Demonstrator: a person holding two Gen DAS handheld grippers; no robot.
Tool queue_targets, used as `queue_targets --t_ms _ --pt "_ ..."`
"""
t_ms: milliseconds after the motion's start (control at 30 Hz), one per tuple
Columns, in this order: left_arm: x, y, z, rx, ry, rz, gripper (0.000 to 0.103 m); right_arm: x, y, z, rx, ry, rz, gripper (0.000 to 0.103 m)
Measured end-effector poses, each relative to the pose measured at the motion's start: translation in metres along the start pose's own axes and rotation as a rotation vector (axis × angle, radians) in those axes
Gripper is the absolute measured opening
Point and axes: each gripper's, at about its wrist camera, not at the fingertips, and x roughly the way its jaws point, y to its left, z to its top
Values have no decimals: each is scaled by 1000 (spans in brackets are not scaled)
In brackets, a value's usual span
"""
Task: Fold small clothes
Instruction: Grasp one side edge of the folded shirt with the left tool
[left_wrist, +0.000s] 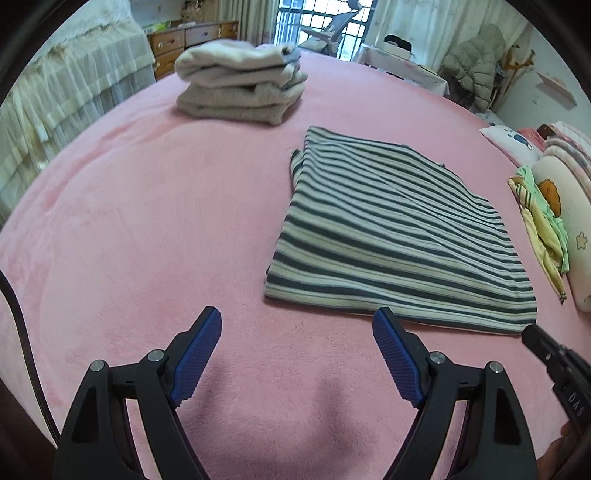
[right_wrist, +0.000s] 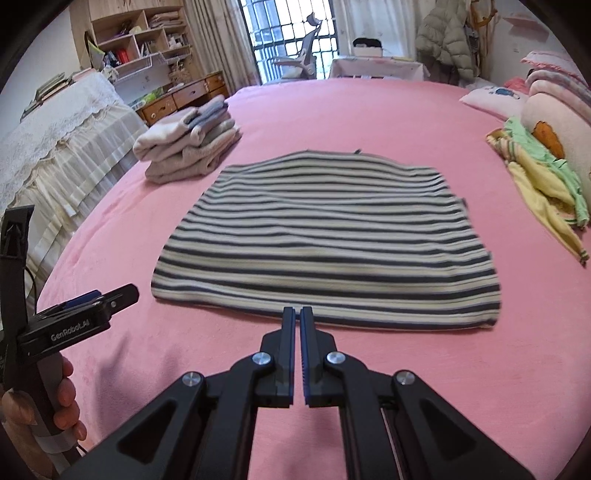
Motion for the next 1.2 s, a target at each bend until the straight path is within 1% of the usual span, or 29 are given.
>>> queue_targets --t_ms 100,233,367,433,467,500,533,567,600,767,900,1000,1200 --pt "9 12 -1 -30 11 -28 83 9 4 -2 -11 15 7 2" --pt "21 28 -3 -69 45 -76 83 22 10 -3 -30 34 7 2" --pt "37 41 -5 -129 93 -178 83 31 12 -4 -33 42 16 2" --pt "44 43 -6 -153 106 -248 77 35 15 -5 -41 42 14 2" --pt "46 43 -6 -159 110 -274 70 36 16 -6 -46 43 14 2" --pt "50 42 -6 -165 119 -299 65 38 17 -6 -48 44 17 2" --pt "54 41 -5 -169 127 -314 62 39 18 -6 -51 46 20 2" --pt "57 39 -6 -176 133 -331 56 40 18 -7 -53 46 20 2" --pt "61 38 -6 -187 138 -348 52 40 19 -7 -56 44 22 2" --pt "84 35 -9 -261 167 -412 52 43 21 -7 -69 41 19 2" --pt "104 32 -13 -320 187 -432 51 46 18 -7 -67 40 14 2" --pt "116 30 -10 -344 169 -434 51 49 13 -8 -63 41 6 2" --pt "130 39 5 -439 126 -486 51 54 5 -6 -42 40 -3 2"
